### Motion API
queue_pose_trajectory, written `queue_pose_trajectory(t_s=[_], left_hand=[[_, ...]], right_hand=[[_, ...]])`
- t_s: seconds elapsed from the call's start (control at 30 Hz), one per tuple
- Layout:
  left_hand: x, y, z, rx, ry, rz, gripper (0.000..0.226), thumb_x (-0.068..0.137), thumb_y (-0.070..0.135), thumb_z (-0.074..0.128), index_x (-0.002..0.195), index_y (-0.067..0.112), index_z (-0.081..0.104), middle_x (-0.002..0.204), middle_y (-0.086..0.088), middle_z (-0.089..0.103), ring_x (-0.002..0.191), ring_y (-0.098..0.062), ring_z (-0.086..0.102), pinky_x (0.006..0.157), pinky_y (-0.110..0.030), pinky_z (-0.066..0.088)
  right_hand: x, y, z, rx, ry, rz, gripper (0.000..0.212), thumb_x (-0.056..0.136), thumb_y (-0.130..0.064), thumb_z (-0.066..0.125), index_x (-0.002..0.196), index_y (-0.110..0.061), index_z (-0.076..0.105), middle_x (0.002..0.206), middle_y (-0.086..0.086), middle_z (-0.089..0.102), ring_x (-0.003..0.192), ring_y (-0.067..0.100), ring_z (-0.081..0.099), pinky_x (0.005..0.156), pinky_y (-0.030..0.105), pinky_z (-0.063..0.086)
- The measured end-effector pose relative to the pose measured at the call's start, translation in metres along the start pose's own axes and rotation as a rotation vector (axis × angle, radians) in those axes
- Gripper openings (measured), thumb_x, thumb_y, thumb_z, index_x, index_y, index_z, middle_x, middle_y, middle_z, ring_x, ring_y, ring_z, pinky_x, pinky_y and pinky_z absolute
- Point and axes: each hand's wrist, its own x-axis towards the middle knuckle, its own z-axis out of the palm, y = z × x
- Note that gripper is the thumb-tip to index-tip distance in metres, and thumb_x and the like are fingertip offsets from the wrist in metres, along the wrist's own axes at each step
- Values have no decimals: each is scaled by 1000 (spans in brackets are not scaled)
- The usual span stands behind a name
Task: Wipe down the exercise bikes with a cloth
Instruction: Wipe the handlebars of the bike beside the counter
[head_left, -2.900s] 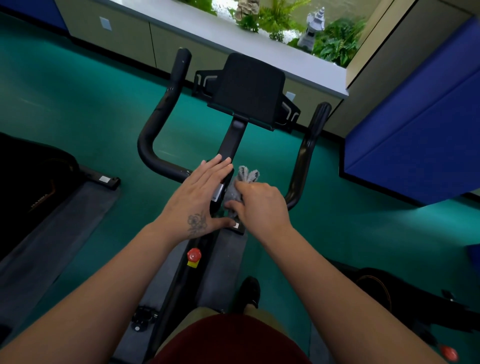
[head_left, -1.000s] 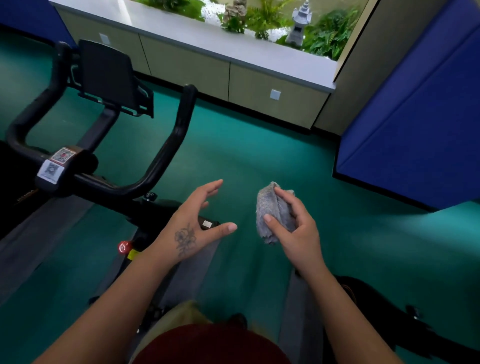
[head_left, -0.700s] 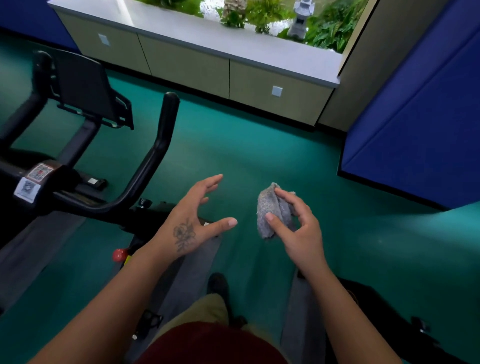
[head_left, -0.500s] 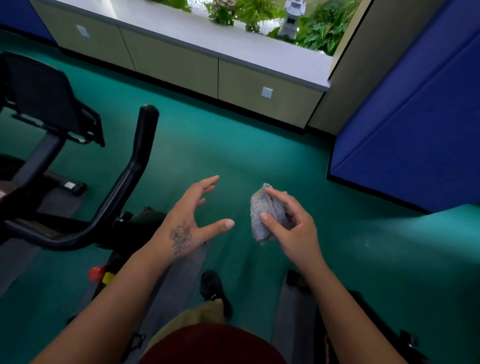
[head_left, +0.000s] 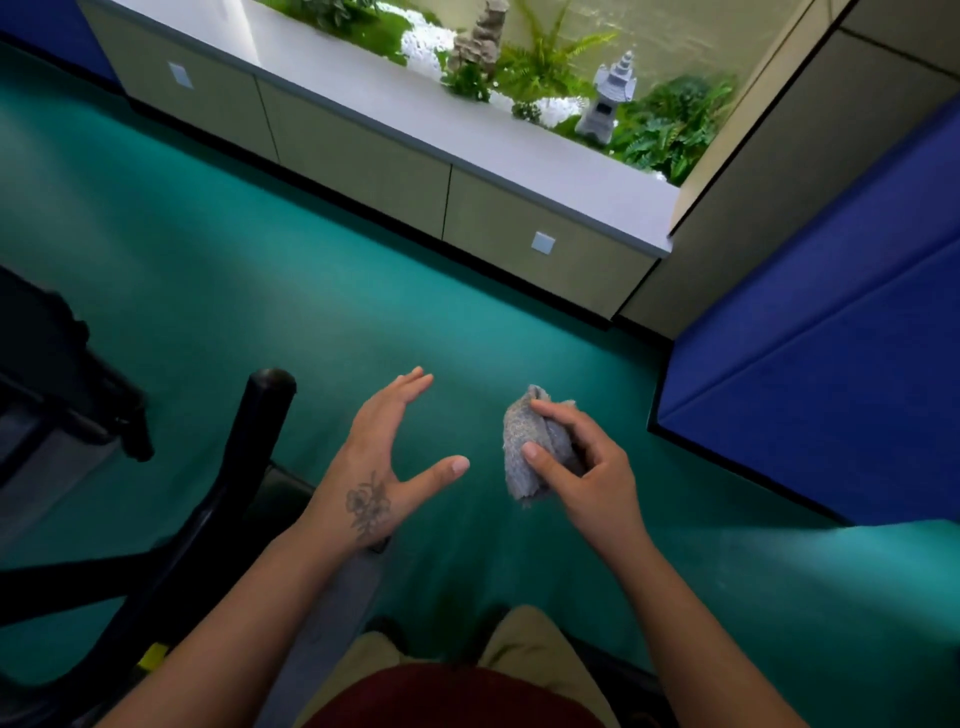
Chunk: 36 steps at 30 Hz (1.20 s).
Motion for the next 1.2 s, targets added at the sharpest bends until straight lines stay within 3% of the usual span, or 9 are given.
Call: queue_pose_trajectory(t_s=[0.13,0.27,0.47,0.57,0.67,0.87,1.0,1.2], left_hand=[[35,1,8,21,101,-70,92,84,71,69,161,29,41,172,15,30,161,-3,21,129,-27,19],[76,5,21,72,232,-114,91,85,72,69,162,32,40,171,15,31,161,-4,21,131,-37,22],[135,23,42,198,407,-265,101,84,84,60,164,28,37,175,7,27,165,-10,13,133,-52,19],[152,32,44,245,484,-342,107,82,94,50,166,29,32,177,6,22,166,-11,7,133,-55,15],[156,40,38,294,573,-406,104,84,88,54,167,30,30,178,6,19,166,-12,4,132,-60,15],[162,27,17,337,696,-528,106,84,90,51,169,32,26,179,7,16,166,-11,0,131,-62,16],[181,4,-5,316,748,-571,104,84,88,52,169,35,23,179,11,10,165,-6,-5,132,-61,13],[214,-35,-49,289,868,-624,104,83,86,52,168,32,26,179,8,12,165,-10,-4,131,-63,13]], right_hand=[[56,8,-11,19,-88,-21,40,92,-3,78,121,-31,74,129,-19,71,126,5,64,107,24,50],[125,16,-28,48,-209,-65,43,91,-2,79,118,-35,73,126,-26,71,123,-1,64,102,18,50],[224,24,-54,94,-430,-102,48,89,-7,82,113,-48,75,128,-19,72,122,3,67,98,16,50],[261,20,-55,104,-532,-141,44,88,-7,82,117,-39,75,127,-20,73,121,2,66,99,15,49],[292,13,-41,94,-645,-168,42,88,-7,83,122,-30,75,127,-21,73,120,0,66,100,14,48],[338,0,8,98,-841,-245,45,88,-6,83,125,-29,74,132,-18,72,124,0,65,101,12,46],[375,-10,48,93,-887,-250,43,89,-7,83,128,-23,74,130,-17,72,123,4,67,103,19,50],[432,-32,106,35,-958,-284,42,89,-7,83,127,-23,74,130,-16,72,123,5,66,107,24,50]])
